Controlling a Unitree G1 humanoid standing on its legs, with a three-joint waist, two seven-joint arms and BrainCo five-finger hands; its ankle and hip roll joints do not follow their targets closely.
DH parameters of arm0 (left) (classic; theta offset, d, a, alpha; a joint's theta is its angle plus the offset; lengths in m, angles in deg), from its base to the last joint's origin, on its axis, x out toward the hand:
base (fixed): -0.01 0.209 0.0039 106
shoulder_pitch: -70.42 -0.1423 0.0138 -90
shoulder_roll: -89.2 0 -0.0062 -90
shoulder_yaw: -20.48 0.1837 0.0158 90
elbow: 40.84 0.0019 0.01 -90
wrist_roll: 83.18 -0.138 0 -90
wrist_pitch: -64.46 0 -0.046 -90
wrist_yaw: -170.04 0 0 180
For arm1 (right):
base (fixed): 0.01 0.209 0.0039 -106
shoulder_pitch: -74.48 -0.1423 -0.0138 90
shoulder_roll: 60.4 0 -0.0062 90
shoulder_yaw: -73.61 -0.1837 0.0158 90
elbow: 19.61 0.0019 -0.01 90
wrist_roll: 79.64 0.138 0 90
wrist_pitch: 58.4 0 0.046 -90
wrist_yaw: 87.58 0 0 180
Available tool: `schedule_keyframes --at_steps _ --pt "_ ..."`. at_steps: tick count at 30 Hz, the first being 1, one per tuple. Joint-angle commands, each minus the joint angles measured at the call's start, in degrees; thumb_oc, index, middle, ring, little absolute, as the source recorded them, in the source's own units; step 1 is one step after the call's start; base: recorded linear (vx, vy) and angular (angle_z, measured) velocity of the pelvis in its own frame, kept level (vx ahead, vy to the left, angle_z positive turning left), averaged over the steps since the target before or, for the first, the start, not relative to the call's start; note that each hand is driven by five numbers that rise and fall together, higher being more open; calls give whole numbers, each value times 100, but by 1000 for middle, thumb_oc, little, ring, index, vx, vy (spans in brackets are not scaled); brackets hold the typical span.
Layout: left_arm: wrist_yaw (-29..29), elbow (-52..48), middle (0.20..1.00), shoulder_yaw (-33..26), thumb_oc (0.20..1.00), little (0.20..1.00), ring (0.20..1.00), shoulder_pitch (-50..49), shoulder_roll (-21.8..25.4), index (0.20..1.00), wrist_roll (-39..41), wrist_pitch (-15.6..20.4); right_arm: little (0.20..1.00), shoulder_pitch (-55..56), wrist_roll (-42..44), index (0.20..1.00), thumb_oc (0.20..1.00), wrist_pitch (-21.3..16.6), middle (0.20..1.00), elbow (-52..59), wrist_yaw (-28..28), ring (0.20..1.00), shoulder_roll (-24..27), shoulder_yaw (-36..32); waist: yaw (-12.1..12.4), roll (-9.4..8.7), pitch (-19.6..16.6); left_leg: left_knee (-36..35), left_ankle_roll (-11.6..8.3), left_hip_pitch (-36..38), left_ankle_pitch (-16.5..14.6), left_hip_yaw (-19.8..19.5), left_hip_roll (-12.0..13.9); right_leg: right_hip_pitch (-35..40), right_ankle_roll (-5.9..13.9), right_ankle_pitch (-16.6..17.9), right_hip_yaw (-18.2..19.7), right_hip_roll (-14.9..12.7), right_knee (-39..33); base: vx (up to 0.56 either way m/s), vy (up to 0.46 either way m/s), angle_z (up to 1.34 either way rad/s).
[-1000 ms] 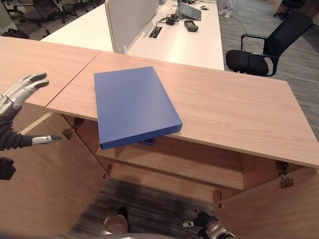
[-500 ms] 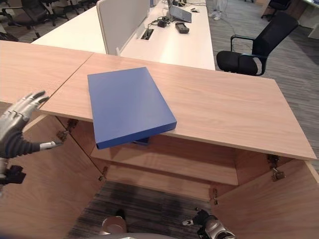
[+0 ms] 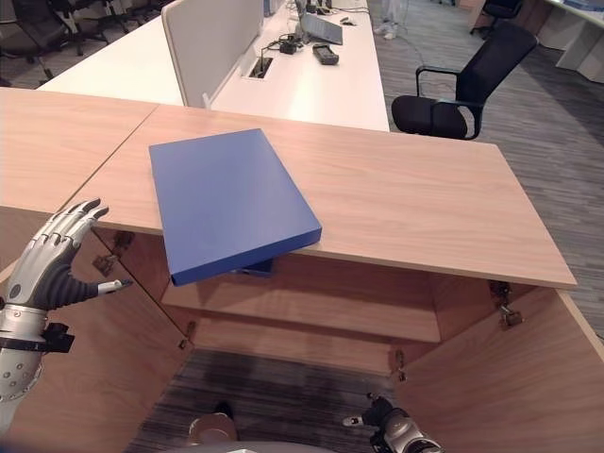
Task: Put the empty folder in the office cabinet
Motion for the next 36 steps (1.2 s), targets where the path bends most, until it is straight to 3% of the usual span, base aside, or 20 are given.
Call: schedule_keyframes --at_steps 1,15,36 --pt "-500 1 1000 189 1000 1000 1000 143 121 1000 -338 14 1000 -188 -150 1000 1000 -49 1000 279 118 1000 -93 1 -12 -191 -164 715 -389 -409 -6 -3 573 398 117 571 578 119 -767 0 0 0" --pt "-904 322 1000 818 1000 1000 1000 632 282 1000 -1067 -85 1000 -213 -189 1000 1000 -114 1000 242 228 1000 -133 72 -105 -202 -206 800 -386 -421 -42 65 588 375 119 578 629 107 -728 0 0 0" --pt "-602 461 1000 1762 1000 1000 1000 1242 962 1000 -1699 7 1000 -233 -238 1000 1000 -153 1000 191 264 1000 -28 92 -304 -163 -298 926 -365 -391 -137 168 599 335 144 603 720 47 -689 6 9 -4"
